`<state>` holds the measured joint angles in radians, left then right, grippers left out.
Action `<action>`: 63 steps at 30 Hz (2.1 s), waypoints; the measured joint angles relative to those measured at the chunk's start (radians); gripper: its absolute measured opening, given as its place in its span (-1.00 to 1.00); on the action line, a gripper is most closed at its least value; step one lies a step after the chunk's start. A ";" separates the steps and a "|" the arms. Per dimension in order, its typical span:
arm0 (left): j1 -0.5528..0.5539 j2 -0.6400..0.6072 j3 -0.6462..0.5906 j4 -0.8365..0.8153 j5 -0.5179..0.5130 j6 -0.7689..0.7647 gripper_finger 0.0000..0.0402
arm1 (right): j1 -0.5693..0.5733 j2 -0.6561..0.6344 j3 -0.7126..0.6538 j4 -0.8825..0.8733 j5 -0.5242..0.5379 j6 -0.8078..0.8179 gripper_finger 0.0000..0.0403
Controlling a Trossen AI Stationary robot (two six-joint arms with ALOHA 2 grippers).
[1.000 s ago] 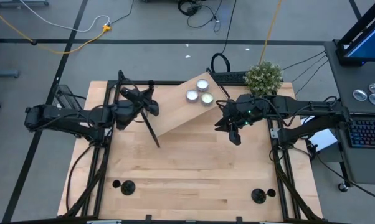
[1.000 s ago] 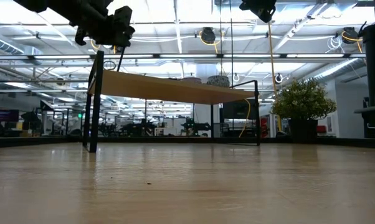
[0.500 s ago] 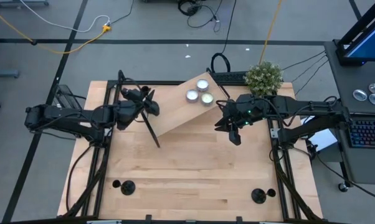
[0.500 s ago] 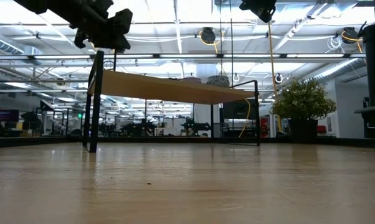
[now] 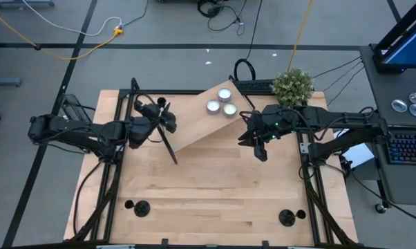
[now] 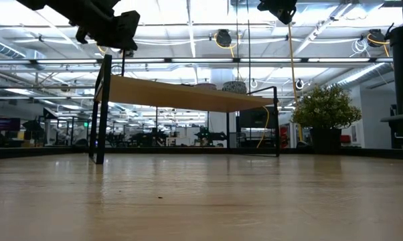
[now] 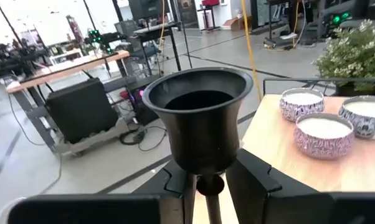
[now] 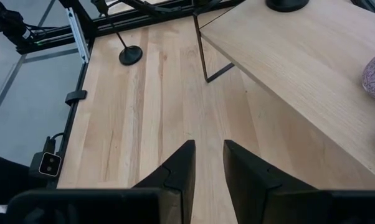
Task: Pick & Place candle stick holders
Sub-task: Put the top black candle holder on the shelf
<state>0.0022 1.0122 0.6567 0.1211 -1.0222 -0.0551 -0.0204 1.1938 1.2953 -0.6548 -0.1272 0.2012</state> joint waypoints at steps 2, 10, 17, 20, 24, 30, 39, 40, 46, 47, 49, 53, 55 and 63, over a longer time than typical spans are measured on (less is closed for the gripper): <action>-0.007 0.000 0.000 -0.002 -0.008 0.016 -0.56 | 0.000 0.000 0.000 0.000 0.000 0.000 -0.64; -0.024 -0.006 0.001 -0.072 -0.028 0.010 -0.56 | 0.000 0.000 0.000 0.000 0.000 0.000 -0.64; -0.027 -0.039 0.002 -0.153 -0.027 -0.046 -0.56 | 0.000 0.000 0.000 0.000 0.000 0.000 -0.64; -0.037 -0.067 0.002 -0.165 -0.053 -0.041 -0.56 | 0.000 0.000 0.000 0.000 0.000 0.000 -0.64; -0.051 -0.114 0.002 -0.201 -0.070 -0.028 -0.56 | 0.000 0.000 0.000 0.000 0.000 0.000 -0.64; -0.074 -0.160 0.002 -0.239 -0.053 -0.055 -0.56 | 0.000 0.000 0.000 0.000 0.000 -0.004 -0.64; -0.084 -0.162 0.001 -0.261 -0.025 -0.090 -0.56 | 0.000 0.000 0.000 0.000 0.000 -0.004 -0.64; -0.084 -0.162 0.001 -0.261 -0.025 -0.089 -0.56 | 0.000 0.000 0.000 0.000 0.000 -0.004 -0.64; -0.084 -0.162 0.001 -0.258 -0.020 -0.090 -0.56 | 0.000 0.000 0.000 0.002 0.000 0.003 -0.64; -0.084 -0.162 0.001 -0.254 -0.010 -0.090 -0.56 | 0.000 0.000 0.000 0.003 0.000 0.003 -0.64; -0.084 -0.162 0.001 -0.243 0.021 -0.090 -0.56 | 0.000 0.000 0.000 0.005 0.000 0.003 -0.64; -0.079 -0.162 0.001 -0.245 0.052 -0.106 -0.56 | 0.000 0.000 0.000 0.032 0.000 -0.001 -0.64; -0.079 -0.162 0.001 -0.244 0.052 -0.112 -0.56 | 0.000 0.000 0.000 0.048 0.000 -0.003 -0.64; -0.063 -0.162 0.001 -0.244 0.040 -0.136 -0.57 | 0.000 0.000 0.000 0.053 0.000 -0.004 -0.64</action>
<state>-0.0607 0.8505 0.6579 -0.1226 -0.9820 -0.1912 -0.0203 1.1938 1.2953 -0.6022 -0.1273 0.1974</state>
